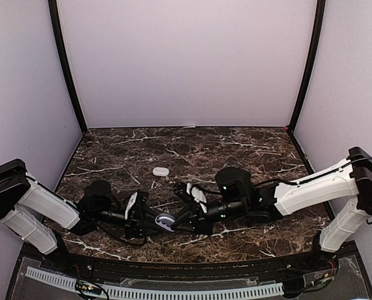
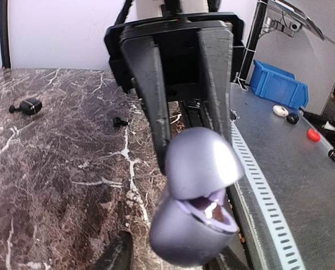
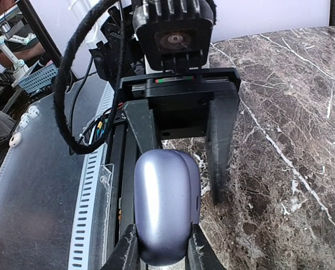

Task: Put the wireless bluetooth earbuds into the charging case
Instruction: Open the charging case with the earbuds.

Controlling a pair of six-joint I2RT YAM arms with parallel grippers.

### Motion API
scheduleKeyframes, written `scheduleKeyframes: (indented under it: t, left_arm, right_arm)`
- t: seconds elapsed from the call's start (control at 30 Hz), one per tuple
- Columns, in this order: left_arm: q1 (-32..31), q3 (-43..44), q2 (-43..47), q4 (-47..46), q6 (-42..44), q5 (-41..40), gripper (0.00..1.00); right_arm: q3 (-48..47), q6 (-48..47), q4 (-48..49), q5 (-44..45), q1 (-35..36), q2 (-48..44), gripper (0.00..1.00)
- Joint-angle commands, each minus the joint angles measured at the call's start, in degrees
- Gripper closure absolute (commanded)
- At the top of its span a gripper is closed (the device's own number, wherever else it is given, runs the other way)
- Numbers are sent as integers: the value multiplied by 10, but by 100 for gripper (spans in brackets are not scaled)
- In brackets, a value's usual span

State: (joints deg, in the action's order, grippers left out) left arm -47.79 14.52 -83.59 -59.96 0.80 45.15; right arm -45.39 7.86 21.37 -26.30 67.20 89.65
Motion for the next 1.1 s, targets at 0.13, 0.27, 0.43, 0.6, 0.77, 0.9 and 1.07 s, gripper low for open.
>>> scheduleKeyframes:
  t: [0.13,0.27,0.43,0.6,0.77,0.9,1.07]
  left_arm:
    - [2,16,11,11,22,23,80]
    - [2,9,26,11,26,14,87]
    - [2,8,25,5,19,13,76]
    - [2,7,20,-5,13,13,69]
    - [2,7,18,-7,11,13,70]
    - [2,11,12,-3,9,-9,70]
    - [3,17,0,-3,-1,-12,70]
  right_arm:
    - [-16,3,20,-13,7,13,90]
    - [-23,2,10,-13,6,16,79]
    - [-23,1,9,-17,7,31,69]
    - [-28,1,10,-27,9,43,60]
    - [-38,-1,12,-36,14,57,58]
    - [-40,-1,20,-44,21,60,52]
    - [-47,0,21,-31,28,70,50]
